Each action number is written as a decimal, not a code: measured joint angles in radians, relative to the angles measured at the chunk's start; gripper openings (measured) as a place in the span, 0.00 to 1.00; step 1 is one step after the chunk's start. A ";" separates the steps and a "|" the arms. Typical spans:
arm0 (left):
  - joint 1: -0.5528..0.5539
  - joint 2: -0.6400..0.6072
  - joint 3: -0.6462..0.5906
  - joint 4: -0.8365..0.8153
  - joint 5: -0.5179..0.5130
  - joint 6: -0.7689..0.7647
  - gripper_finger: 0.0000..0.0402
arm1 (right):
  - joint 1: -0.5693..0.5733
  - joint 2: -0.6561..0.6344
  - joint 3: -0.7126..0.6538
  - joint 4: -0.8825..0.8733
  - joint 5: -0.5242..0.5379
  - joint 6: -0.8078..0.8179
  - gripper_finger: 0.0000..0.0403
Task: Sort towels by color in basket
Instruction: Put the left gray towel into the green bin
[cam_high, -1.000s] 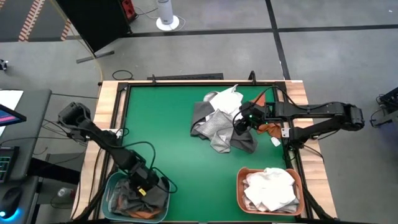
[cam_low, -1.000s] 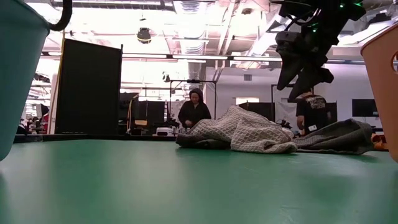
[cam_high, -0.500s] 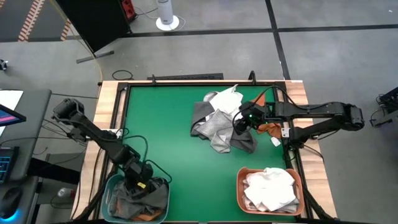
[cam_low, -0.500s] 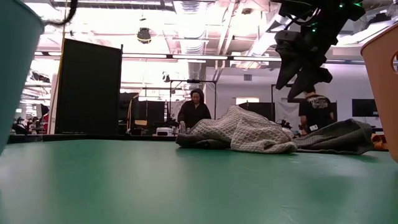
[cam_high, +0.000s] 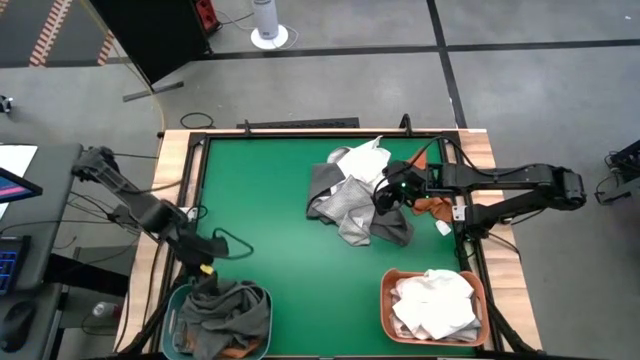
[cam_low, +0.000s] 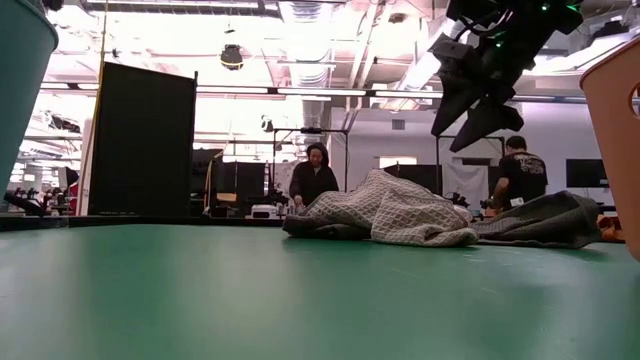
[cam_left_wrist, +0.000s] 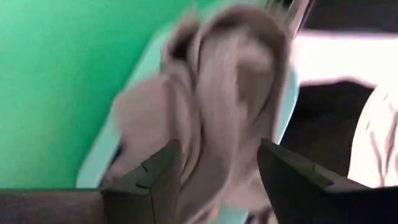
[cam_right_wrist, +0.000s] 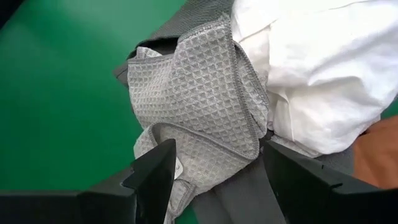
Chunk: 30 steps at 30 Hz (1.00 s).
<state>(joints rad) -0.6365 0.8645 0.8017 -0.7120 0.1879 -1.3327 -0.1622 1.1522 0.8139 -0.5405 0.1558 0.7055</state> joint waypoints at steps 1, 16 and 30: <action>0.000 -0.013 0.000 0.004 -0.039 0.004 0.49 | -0.004 0.000 0.000 0.002 0.000 0.000 0.67; -0.002 0.268 0.001 0.296 0.052 0.247 0.45 | -0.008 0.000 0.000 0.003 0.004 0.001 0.67; -0.080 0.454 0.002 0.298 0.042 0.263 0.45 | -0.008 0.000 0.000 0.002 0.003 0.001 0.67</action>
<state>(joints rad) -0.7161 1.3182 0.8032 -0.4135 0.2304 -1.0702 -0.1699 1.1522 0.8139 -0.5381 0.1593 0.7067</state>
